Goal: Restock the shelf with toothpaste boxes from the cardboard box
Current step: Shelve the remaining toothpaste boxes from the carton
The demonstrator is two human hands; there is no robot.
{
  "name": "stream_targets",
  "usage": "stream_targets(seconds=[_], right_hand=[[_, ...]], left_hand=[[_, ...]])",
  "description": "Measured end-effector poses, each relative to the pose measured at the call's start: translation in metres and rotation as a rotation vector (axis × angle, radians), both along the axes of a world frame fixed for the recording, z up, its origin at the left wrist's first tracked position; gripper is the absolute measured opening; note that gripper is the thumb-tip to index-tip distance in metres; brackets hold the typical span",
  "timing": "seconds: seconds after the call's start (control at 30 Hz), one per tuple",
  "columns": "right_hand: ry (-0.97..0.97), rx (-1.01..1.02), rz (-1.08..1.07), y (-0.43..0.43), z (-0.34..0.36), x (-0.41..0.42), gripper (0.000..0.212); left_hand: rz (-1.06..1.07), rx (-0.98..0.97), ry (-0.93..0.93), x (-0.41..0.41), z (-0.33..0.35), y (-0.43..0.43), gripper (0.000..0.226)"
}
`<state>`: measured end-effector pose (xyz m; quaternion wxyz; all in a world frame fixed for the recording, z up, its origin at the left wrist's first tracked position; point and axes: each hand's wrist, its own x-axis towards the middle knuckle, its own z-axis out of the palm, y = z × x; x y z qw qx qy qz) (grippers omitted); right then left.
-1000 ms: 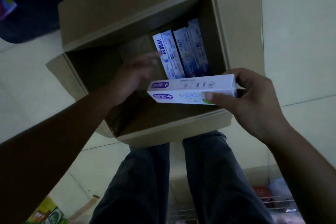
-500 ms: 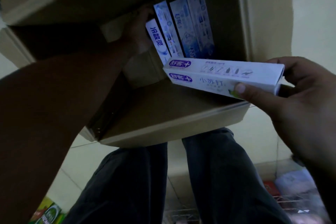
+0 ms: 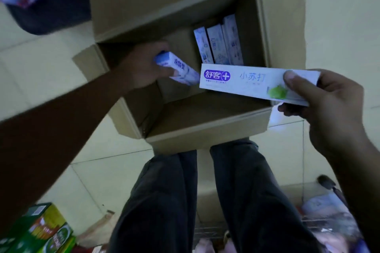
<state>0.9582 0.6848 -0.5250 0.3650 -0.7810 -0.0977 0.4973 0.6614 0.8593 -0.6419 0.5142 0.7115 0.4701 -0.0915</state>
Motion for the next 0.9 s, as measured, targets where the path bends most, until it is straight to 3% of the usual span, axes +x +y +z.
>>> stream_targets(seconds=[0.17, 0.4, 0.5, 0.63, 0.73, 0.9], right_hand=[[0.082, 0.081, -0.034, 0.036, 0.093, 0.0, 0.015], [0.15, 0.272, 0.073, 0.093, 0.268, -0.001, 0.021], [0.158, 0.401, 0.13, 0.115, 0.359, -0.008, 0.02], [0.149, 0.565, 0.216, 0.133, 0.461, -0.019, 0.033], [0.129, 0.684, 0.268, 0.144, 0.529, -0.028, 0.032], [0.097, 0.813, 0.333, 0.15, 0.619, -0.035, 0.034]], left_hand=[[0.523, 0.019, -0.081, -0.032, 0.139, -0.019, 0.025], [0.788, 0.229, -0.283, -0.041, 0.358, -0.016, 0.014], [0.868, 0.308, -0.373, -0.045, 0.451, -0.007, 0.019], [1.034, 0.389, -0.624, -0.05, 0.551, 0.005, 0.036], [1.001, 0.447, -0.732, -0.052, 0.621, 0.011, 0.043], [0.913, 0.504, -0.75, -0.047, 0.726, 0.017, 0.027]])
